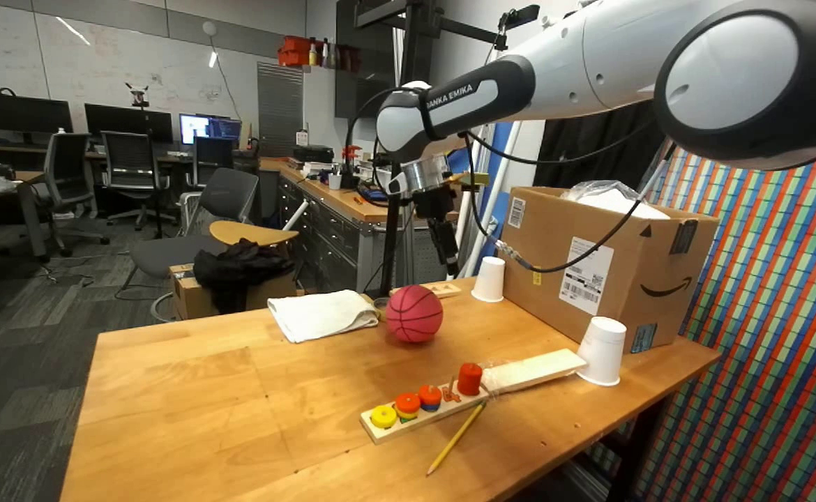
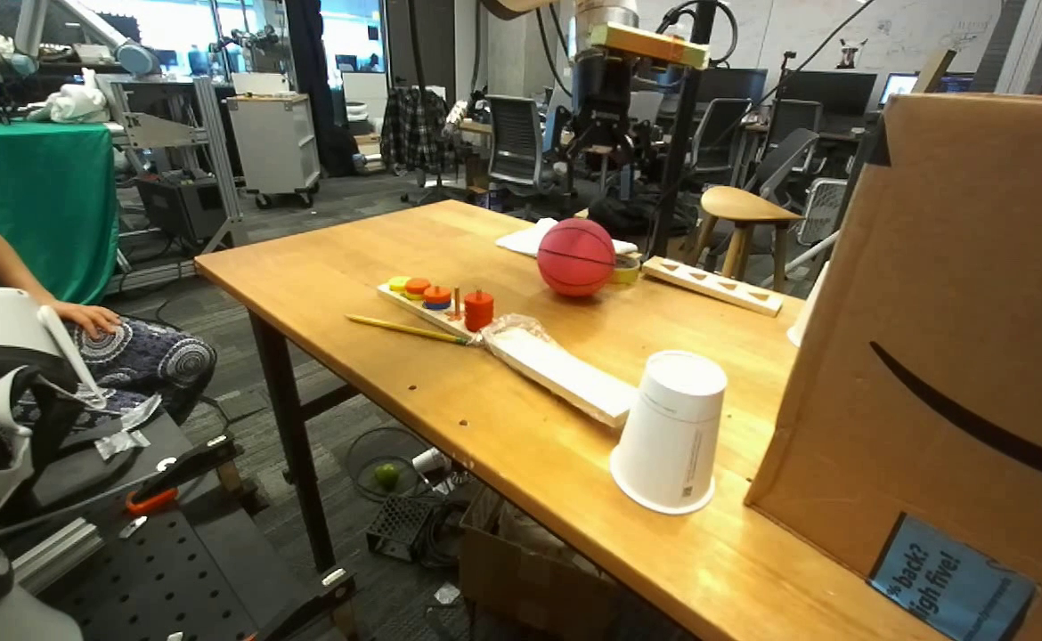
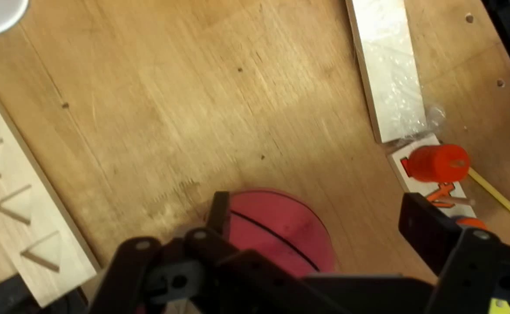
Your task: Move the ball
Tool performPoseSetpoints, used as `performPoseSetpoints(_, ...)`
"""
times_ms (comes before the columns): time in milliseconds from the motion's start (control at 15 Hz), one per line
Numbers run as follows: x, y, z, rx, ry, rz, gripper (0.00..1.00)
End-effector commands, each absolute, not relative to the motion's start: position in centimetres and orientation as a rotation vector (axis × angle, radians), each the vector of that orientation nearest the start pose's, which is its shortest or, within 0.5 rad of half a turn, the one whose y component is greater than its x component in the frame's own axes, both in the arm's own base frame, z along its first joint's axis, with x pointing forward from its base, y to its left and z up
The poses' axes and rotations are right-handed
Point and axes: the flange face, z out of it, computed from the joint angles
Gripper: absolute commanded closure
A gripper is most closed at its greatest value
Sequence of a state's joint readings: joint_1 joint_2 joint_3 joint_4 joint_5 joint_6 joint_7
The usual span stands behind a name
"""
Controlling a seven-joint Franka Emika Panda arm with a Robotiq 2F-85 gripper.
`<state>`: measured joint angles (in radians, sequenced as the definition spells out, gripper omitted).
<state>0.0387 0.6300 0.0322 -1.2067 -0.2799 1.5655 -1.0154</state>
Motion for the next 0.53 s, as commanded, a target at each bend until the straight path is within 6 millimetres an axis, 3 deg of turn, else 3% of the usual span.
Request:
performPoseSetpoints(0, 68.2, 4.6, 41.0, -2.608, -1.777, 0.436, 0.0)
performPoseSetpoints(200, 67.4, 6.5, 41.0, -2.543, -1.811, 0.369, 0.0)
performPoseSetpoints(467, 67.3, 7.4, 40.3, -2.497, -1.825, 0.323, 0.0)
